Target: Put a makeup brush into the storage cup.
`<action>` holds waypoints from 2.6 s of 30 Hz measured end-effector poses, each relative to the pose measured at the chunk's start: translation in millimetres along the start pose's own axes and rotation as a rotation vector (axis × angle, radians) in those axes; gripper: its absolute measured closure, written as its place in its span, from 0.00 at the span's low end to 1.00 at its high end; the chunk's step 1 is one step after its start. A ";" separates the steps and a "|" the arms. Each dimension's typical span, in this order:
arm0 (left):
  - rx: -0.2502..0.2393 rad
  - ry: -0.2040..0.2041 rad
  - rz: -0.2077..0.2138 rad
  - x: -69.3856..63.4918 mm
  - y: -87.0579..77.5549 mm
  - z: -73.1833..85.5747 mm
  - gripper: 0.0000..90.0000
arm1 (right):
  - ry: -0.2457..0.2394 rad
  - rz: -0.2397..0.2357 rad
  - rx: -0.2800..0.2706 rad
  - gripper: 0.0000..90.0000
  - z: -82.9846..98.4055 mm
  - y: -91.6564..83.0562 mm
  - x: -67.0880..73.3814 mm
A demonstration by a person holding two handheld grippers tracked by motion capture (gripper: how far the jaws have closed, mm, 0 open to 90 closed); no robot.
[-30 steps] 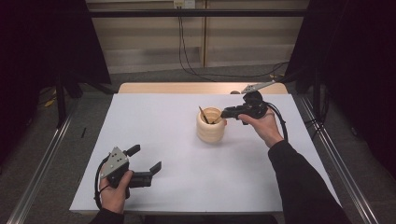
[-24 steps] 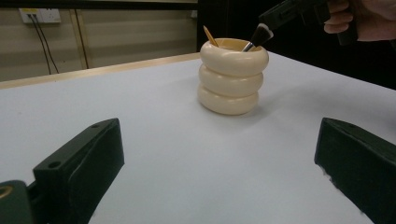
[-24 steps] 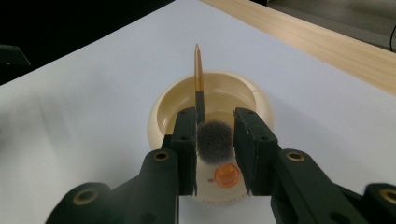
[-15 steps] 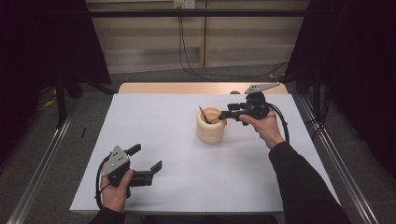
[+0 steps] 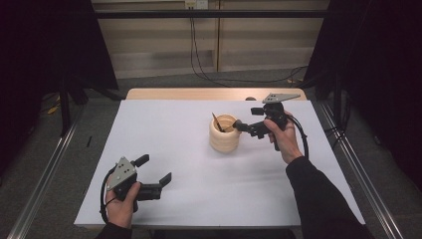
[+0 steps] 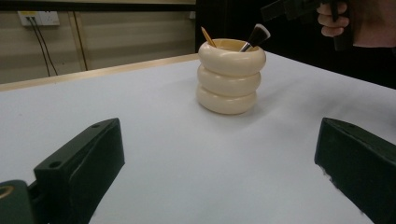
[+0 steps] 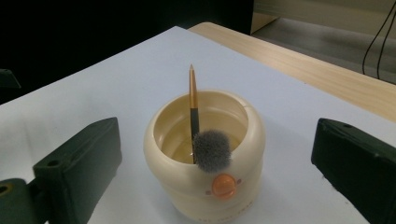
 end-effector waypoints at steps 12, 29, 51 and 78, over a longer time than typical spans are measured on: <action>-0.003 -0.003 -0.003 -0.6 -1.2 -0.2 0.02 | -0.007 0.045 -0.068 0.01 13.0 -13.0 2.6; -0.003 0.008 0.001 -4.3 -2.7 -1.6 0.01 | 0.047 0.097 -0.133 0.00 36.2 -44.9 -2.1; 0.016 -0.013 0.004 -6.2 -4.1 2.5 0.01 | 0.045 0.127 -0.174 0.01 77.0 -94.9 8.5; 0.002 -0.033 -0.012 -9.2 -12.1 1.1 0.01 | 0.069 0.248 -0.218 0.02 139.0 -139.3 12.2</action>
Point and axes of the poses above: each handheld gripper's, and its own axes: y roughly forward along the jaws, z roughly out of its underside, x roughly to its left, the point moved 4 cm from there along y, roughly forward along the jaws, and after that the axes turned 12 degrees about y, right-handed, at the moved point
